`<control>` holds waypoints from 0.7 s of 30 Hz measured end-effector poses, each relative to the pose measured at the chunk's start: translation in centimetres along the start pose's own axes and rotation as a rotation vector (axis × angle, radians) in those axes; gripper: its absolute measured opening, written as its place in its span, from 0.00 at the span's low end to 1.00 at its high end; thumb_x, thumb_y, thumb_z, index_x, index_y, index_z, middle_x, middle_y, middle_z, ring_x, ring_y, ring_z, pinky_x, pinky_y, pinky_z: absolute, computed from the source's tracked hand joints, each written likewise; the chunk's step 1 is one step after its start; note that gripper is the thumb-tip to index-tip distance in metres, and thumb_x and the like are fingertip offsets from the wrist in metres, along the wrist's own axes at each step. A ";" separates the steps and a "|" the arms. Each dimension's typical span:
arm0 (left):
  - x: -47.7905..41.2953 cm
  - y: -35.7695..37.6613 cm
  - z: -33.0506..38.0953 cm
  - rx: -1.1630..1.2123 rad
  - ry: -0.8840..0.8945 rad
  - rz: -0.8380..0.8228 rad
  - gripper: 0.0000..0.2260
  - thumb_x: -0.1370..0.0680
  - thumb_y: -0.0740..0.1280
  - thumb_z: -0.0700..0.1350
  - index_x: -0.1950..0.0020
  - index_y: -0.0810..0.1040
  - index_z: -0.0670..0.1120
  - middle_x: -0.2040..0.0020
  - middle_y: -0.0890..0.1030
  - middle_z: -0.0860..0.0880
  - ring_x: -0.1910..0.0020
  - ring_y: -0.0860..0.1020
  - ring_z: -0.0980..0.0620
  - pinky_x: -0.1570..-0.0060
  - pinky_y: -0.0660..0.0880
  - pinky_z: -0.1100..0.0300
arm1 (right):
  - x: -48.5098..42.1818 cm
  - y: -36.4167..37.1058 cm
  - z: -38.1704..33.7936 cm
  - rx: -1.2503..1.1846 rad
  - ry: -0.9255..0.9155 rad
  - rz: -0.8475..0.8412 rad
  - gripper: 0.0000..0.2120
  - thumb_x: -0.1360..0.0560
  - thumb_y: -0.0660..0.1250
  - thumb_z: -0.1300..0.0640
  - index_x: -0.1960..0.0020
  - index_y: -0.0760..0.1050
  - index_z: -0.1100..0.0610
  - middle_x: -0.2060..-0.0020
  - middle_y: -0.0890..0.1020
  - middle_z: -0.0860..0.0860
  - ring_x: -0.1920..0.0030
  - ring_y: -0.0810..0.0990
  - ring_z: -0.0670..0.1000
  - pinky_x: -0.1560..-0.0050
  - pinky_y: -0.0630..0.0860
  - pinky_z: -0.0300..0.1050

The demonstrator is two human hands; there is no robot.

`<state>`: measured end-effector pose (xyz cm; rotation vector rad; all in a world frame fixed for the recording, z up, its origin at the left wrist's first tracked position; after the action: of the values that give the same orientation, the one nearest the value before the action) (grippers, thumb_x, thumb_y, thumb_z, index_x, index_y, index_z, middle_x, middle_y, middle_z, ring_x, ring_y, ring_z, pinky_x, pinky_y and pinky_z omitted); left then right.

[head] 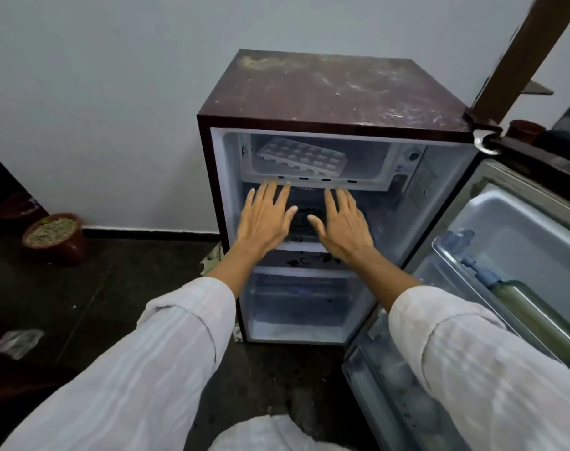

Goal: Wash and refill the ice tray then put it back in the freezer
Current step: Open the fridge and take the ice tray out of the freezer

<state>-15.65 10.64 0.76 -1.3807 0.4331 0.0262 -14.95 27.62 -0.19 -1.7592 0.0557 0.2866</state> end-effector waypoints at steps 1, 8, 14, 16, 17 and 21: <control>-0.9 0.2 -0.3 -0.007 0.019 0.007 0.25 0.17 0.54 0.55 0.22 0.61 0.45 0.23 0.63 0.41 0.24 0.61 0.42 0.25 0.58 0.44 | -1.1 0.1 0.1 0.004 0.005 0.009 0.34 0.19 0.52 0.39 0.22 0.54 0.60 0.23 0.56 0.60 0.23 0.53 0.59 0.30 0.66 0.60; -6.7 2.0 -2.1 0.027 0.039 -0.019 0.24 0.17 0.56 0.54 0.23 0.64 0.44 0.22 0.62 0.40 0.24 0.61 0.40 0.27 0.61 0.44 | -6.8 1.6 1.4 0.010 0.064 -0.023 0.32 0.20 0.57 0.42 0.24 0.56 0.59 0.25 0.59 0.60 0.26 0.59 0.61 0.38 0.73 0.62; -11.2 3.3 -3.5 0.068 -0.014 -0.037 0.24 0.16 0.55 0.54 0.24 0.65 0.44 0.22 0.62 0.40 0.24 0.61 0.38 0.27 0.61 0.45 | -10.4 2.8 3.6 -0.136 0.115 -0.002 0.29 0.19 0.58 0.45 0.25 0.60 0.62 0.27 0.64 0.62 0.29 0.62 0.63 0.35 0.71 0.59; -12.6 3.7 -4.0 0.055 -0.053 -0.079 0.25 0.16 0.53 0.55 0.22 0.63 0.45 0.22 0.61 0.41 0.23 0.60 0.39 0.26 0.60 0.45 | -11.5 2.7 4.6 -0.164 0.156 0.039 0.28 0.18 0.57 0.45 0.26 0.61 0.64 0.32 0.68 0.64 0.33 0.67 0.65 0.35 0.69 0.58; -13.5 4.0 -4.3 0.049 -0.066 -0.095 0.25 0.16 0.52 0.55 0.22 0.62 0.45 0.22 0.61 0.41 0.23 0.60 0.40 0.26 0.60 0.46 | -12.4 2.7 5.2 -0.173 0.183 0.062 0.28 0.18 0.56 0.45 0.28 0.63 0.65 0.34 0.71 0.65 0.36 0.69 0.65 0.35 0.69 0.57; -16.3 4.8 -5.2 0.099 -0.159 -0.158 0.26 0.16 0.51 0.56 0.21 0.59 0.45 0.23 0.63 0.41 0.24 0.60 0.40 0.30 0.64 0.47 | -15.3 3.3 6.5 -0.308 0.287 0.083 0.26 0.18 0.56 0.46 0.33 0.67 0.67 0.39 0.75 0.64 0.38 0.72 0.64 0.37 0.70 0.58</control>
<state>-33.43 10.41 0.67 -1.3006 0.1895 -0.0150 -31.45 31.40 -1.15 -2.0981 0.3059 0.1033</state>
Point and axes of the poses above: each hand's wrist, its own x-axis away from the middle knuckle, its own y-axis out of the palm, z = x × y, the point moved 4 cm from there along -x, towards the middle knuckle
